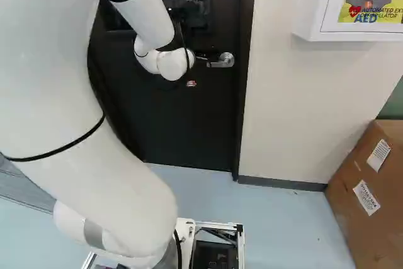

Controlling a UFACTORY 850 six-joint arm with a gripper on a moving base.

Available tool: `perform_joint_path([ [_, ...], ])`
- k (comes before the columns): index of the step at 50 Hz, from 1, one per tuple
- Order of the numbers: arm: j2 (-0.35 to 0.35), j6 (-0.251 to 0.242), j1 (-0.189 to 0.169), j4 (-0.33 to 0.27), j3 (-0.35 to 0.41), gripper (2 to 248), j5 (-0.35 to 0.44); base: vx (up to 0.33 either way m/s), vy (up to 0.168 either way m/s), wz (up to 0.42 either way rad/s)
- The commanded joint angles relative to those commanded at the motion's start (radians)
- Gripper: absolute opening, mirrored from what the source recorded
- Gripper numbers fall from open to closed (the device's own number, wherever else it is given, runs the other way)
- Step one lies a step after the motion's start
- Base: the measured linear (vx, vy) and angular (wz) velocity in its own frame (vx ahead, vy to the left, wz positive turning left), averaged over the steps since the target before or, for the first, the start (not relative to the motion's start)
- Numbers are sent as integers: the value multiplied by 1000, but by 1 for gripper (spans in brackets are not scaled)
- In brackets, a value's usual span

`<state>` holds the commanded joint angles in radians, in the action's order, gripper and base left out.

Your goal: Open the door and move inside

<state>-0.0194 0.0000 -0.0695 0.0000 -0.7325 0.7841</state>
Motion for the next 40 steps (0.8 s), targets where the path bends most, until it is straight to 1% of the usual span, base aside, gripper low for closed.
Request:
perform_joint_path([
  [40,-63,0,-16,0,24,247,0,0,0,0],
])
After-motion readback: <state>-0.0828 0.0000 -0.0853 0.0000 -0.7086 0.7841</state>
